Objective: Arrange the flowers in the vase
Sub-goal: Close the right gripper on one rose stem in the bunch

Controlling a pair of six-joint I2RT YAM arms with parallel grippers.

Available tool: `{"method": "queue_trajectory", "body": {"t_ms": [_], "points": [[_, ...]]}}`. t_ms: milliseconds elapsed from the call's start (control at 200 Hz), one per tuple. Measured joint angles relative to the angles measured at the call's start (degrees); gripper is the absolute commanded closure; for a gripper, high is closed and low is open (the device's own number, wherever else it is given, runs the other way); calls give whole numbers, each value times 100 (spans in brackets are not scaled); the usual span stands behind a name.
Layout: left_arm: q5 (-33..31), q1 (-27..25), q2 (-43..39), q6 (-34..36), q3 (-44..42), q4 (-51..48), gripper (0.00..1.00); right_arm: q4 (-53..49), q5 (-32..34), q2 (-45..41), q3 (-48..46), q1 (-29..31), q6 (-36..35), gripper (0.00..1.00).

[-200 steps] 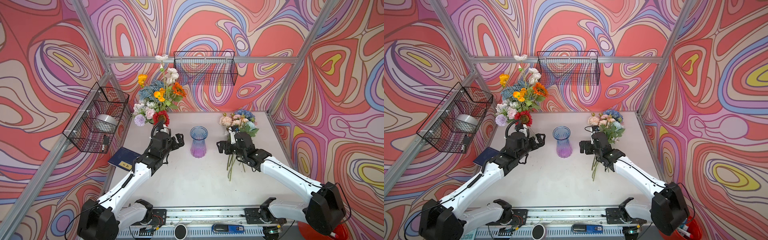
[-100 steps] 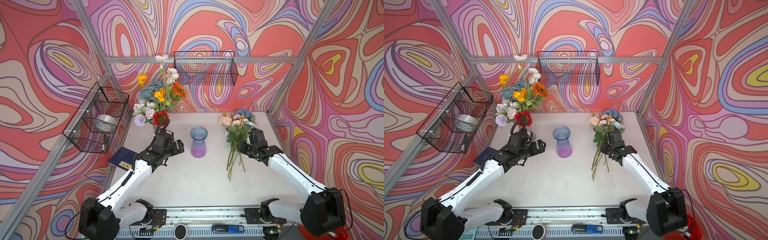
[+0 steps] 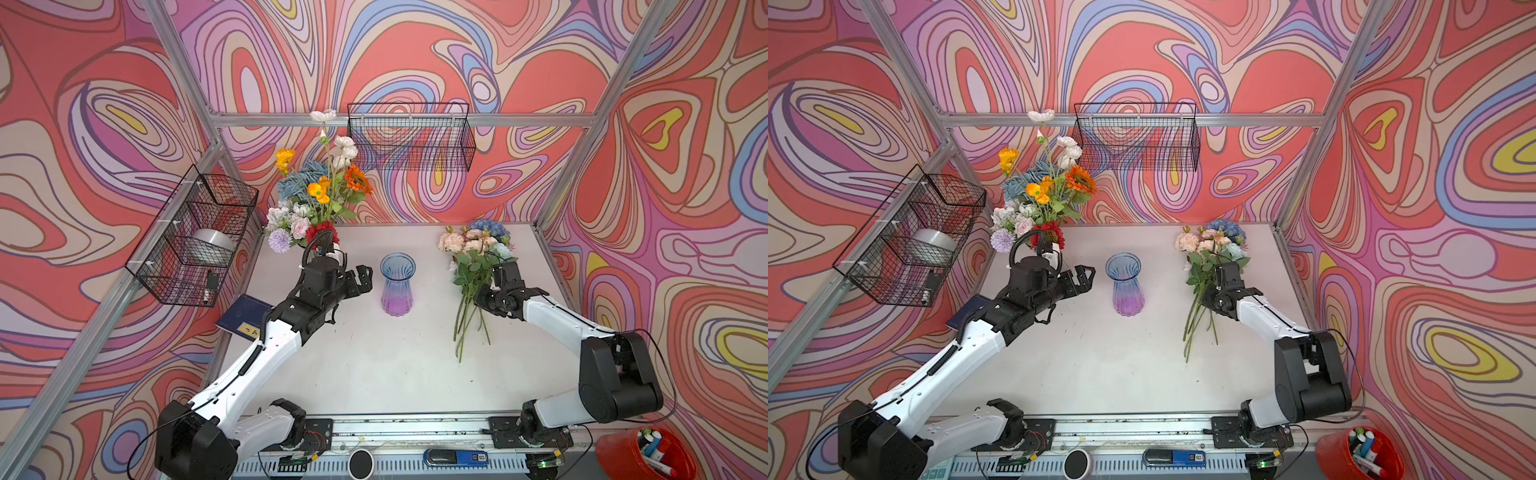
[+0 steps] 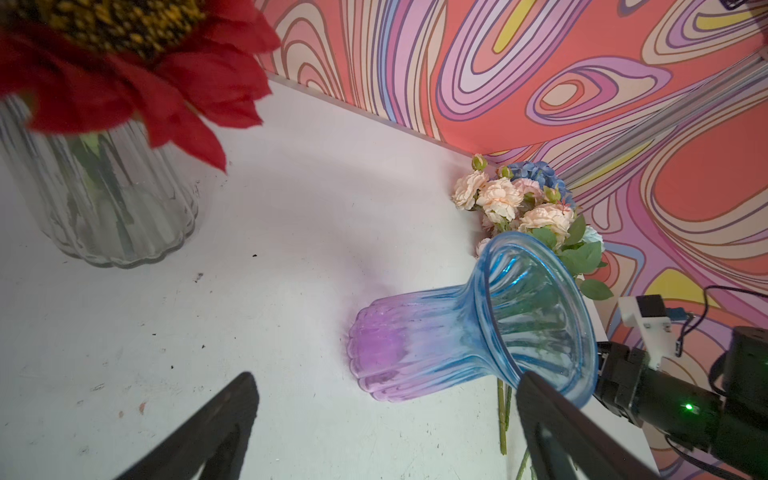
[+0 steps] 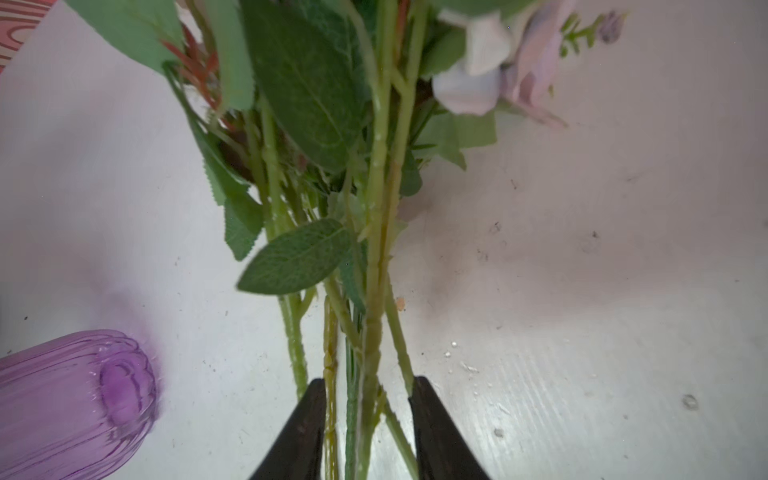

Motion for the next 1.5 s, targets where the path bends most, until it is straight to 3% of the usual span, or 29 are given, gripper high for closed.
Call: {"method": "queue_trajectory", "body": {"t_ms": [50,130,316,506,716,831,977,1227,1497], "points": [[0,0,0,2,0,2,0,57,-7,118,-17,-11,22,73],[-7,0,-7,20,-2,2,0,125,-35,199,-37,-28,-11,89],[-20,0,-22,17,-2,48,0,170,-79,61,-42,-48,-55,97],[48,0,17,-28,-2,186,0,-101,-26,-494,-39,-68,-275,95],[308,0,267,-173,-15,485,0,-227,42,-317,-79,-181,-575,90],[389,0,289,-240,-63,573,0,-306,76,-216,-153,-258,-667,66],[409,0,289,-249,-90,610,0,-605,238,-367,-151,-262,-796,48],[463,0,289,-378,-284,859,0,-1263,201,-1408,238,-273,-859,46],[496,-4,245,-505,-501,957,0,-988,-328,-1375,170,-149,-511,60]]}}
